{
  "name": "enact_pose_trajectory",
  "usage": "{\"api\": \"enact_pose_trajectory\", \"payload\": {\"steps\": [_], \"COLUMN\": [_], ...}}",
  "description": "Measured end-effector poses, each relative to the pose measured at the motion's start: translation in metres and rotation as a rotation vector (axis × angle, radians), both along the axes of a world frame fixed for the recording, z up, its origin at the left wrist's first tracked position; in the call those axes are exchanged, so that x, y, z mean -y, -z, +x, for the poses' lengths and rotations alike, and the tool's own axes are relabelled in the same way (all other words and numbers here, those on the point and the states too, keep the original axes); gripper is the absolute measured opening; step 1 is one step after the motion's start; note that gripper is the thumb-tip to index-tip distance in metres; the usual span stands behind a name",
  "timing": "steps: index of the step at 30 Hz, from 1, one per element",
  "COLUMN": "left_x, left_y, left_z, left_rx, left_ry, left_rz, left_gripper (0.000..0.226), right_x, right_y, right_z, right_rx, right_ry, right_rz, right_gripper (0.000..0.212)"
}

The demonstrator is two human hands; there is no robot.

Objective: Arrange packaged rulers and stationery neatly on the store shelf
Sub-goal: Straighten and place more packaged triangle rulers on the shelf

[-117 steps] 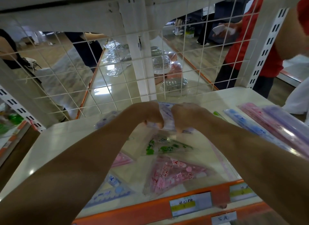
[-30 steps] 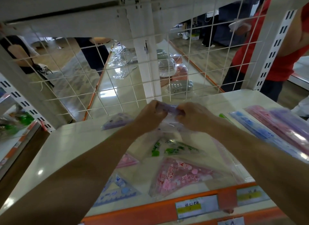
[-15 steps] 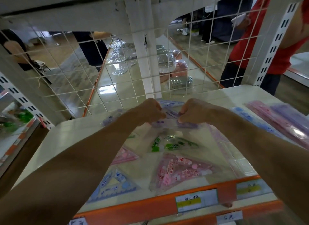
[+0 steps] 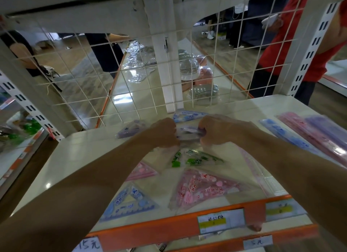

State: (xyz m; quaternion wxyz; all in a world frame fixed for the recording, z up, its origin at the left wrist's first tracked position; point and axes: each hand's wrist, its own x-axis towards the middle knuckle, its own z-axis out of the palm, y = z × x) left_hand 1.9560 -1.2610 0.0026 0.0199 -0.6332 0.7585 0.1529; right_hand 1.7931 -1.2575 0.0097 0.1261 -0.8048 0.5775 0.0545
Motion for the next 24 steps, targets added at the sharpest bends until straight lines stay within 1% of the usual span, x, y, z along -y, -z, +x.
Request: {"api": "enact_pose_trajectory", "payload": {"steps": [2, 4, 7, 9, 13, 17, 20, 24], "left_x": [-0.002, -0.004, -0.003, -0.003, -0.005, 0.001, 0.001, 0.001], "left_y": [0.0, -0.006, -0.014, -0.016, -0.016, -0.013, -0.014, -0.013], "left_z": [0.002, 0.003, 0.006, 0.007, 0.004, 0.002, 0.002, 0.0], "left_rx": [0.009, 0.002, -0.025, -0.04, -0.003, 0.003, -0.009, 0.025], "left_ry": [-0.015, -0.022, -0.03, -0.036, -0.014, -0.012, -0.021, -0.009], "left_rz": [-0.001, 0.05, 0.108, 0.117, 0.099, 0.103, 0.106, 0.082], "left_gripper": [0.044, 0.055, 0.066, 0.066, 0.054, 0.042, 0.047, 0.053], "right_x": [0.003, 0.005, 0.007, 0.009, 0.013, 0.014, 0.015, 0.011], "right_y": [-0.001, -0.003, -0.007, -0.008, -0.004, -0.001, -0.006, -0.012], "right_z": [0.003, 0.004, 0.005, 0.005, 0.009, 0.016, 0.017, 0.012], "right_rx": [0.0, -0.017, -0.016, 0.022, 0.09, 0.074, 0.048, -0.094], "right_ry": [-0.021, -0.029, -0.027, -0.022, -0.01, -0.032, -0.03, -0.03], "right_rz": [0.002, 0.012, 0.049, 0.067, 0.019, 0.003, 0.044, 0.103], "right_gripper": [0.006, 0.008, 0.024, 0.032, 0.033, 0.035, 0.038, 0.021]}}
